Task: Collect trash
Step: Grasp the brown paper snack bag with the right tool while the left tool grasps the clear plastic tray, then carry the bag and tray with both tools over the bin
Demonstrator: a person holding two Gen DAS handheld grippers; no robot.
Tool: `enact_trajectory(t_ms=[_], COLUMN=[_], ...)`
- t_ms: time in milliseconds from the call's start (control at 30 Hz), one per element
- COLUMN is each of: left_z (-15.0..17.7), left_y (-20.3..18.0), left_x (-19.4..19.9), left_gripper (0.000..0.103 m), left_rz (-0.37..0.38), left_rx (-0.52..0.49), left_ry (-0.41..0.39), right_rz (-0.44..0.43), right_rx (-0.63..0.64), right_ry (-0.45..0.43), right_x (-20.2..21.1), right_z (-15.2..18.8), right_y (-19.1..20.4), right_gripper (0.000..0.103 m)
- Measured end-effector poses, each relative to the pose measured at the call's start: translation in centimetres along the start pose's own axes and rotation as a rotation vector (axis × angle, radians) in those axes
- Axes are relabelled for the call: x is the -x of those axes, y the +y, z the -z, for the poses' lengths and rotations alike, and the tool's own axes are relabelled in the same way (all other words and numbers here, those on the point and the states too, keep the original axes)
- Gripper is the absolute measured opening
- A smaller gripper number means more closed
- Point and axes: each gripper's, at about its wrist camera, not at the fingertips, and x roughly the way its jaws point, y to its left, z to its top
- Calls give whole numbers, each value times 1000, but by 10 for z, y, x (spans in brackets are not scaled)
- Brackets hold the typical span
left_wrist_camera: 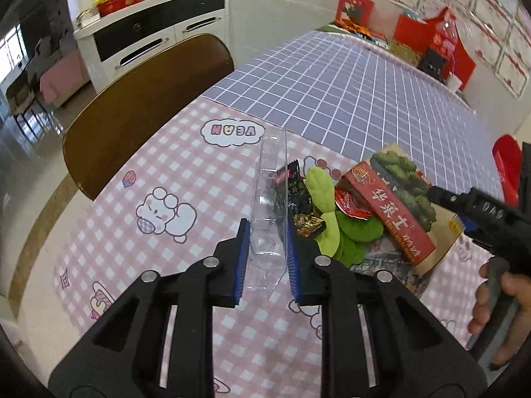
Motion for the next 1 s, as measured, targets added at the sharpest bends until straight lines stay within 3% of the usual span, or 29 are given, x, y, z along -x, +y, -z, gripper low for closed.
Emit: enact_trajectory(t_ms=[200, 400, 533, 567, 733, 1000], left_z=[1, 2, 4, 5, 7, 19], left_y=[12, 23, 28, 30, 40, 70], left_x=[17, 32, 44, 46, 61, 98], left_gripper=[20, 19, 19, 19, 17, 17], left_rz=[7, 8, 14, 15, 29, 32], left_rx=[43, 73, 92, 97, 137, 183], left_ry=[-26, -46, -64, -69, -91, -134], right_rz=[58, -2, 21, 19, -17, -110], right_rx=[158, 226, 303, 317, 420, 468], right_ry=[5, 103, 98, 96, 65, 54], right_x=[-11, -34, -34, -32, -17, 5], right_z=[-7, -14, -9, -7, 8, 40], right_y=[24, 40, 58, 63, 102, 158], right_gripper=[67, 67, 43, 28, 6, 5])
